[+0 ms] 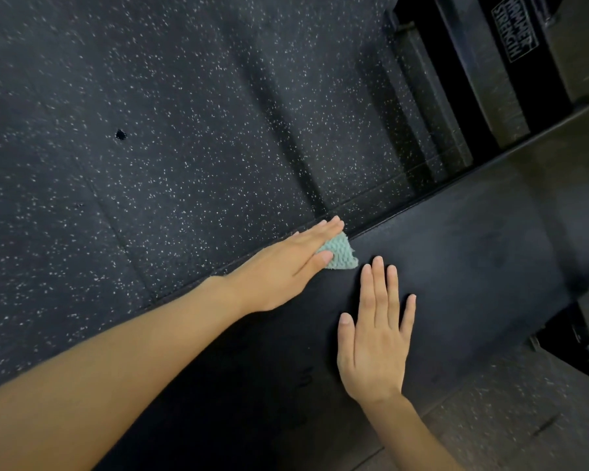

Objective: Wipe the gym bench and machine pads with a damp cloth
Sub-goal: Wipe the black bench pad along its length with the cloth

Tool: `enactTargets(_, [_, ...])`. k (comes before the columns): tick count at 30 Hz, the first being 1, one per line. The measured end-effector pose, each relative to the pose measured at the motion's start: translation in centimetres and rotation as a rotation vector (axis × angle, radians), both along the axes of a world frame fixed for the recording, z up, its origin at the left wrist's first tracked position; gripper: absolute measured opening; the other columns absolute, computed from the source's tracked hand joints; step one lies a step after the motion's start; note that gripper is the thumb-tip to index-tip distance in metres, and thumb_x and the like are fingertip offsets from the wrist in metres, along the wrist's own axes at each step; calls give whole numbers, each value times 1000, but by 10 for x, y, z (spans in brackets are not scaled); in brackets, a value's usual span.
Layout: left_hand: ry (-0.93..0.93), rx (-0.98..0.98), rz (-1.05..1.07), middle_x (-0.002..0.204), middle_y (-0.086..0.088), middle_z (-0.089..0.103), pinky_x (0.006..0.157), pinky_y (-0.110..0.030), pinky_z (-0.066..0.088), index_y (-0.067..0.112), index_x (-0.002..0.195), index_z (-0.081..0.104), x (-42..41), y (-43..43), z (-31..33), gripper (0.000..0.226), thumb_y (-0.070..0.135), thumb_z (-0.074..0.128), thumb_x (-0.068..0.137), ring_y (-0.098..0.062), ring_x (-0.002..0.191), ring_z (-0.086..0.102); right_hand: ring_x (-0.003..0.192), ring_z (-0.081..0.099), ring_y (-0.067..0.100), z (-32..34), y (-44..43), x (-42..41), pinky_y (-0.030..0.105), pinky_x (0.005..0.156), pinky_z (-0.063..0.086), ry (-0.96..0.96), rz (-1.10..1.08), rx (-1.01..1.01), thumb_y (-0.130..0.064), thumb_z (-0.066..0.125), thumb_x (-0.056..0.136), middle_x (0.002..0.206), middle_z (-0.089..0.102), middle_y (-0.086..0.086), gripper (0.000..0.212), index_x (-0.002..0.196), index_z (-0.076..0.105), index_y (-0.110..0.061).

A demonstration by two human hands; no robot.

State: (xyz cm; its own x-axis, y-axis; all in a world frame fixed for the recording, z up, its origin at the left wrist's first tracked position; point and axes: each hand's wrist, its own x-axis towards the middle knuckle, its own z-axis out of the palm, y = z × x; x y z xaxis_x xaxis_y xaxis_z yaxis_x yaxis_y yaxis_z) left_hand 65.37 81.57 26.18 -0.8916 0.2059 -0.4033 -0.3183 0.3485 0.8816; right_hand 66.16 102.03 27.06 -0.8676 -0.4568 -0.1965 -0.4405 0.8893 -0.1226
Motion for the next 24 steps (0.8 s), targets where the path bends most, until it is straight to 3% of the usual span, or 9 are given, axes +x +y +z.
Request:
enactTargets(7, [-2, -75, -84, 160, 30, 1, 114, -5, -2, 35, 156, 5, 62, -37, 11, 58, 39, 24, 102, 20, 141, -1, 153, 7, 20, -2, 0, 1, 49, 122, 3, 16, -10, -18, -31, 27, 96, 165, 10, 2, 64, 156, 13, -13])
enactTargets(13, [-95, -101, -80, 152, 45, -4, 117, -9, -3, 48, 150, 0, 117, -64, 19, 55, 43, 21, 100, 20, 141, -3, 153, 7, 21, -2, -1, 2, 50, 122, 4, 26, -22, -44, -31, 27, 96, 165, 11, 2, 64, 156, 15, -12])
enactTargets(24, [-15, -86, -18, 162, 22, 5, 120, -14, -2, 30, 156, 8, 68, -32, 8, 53, 34, 26, 106, 14, 145, -1, 153, 7, 22, -4, -1, 3, 50, 122, 3, 35, -9, -40, -32, 26, 96, 165, 10, 3, 65, 156, 15, -9])
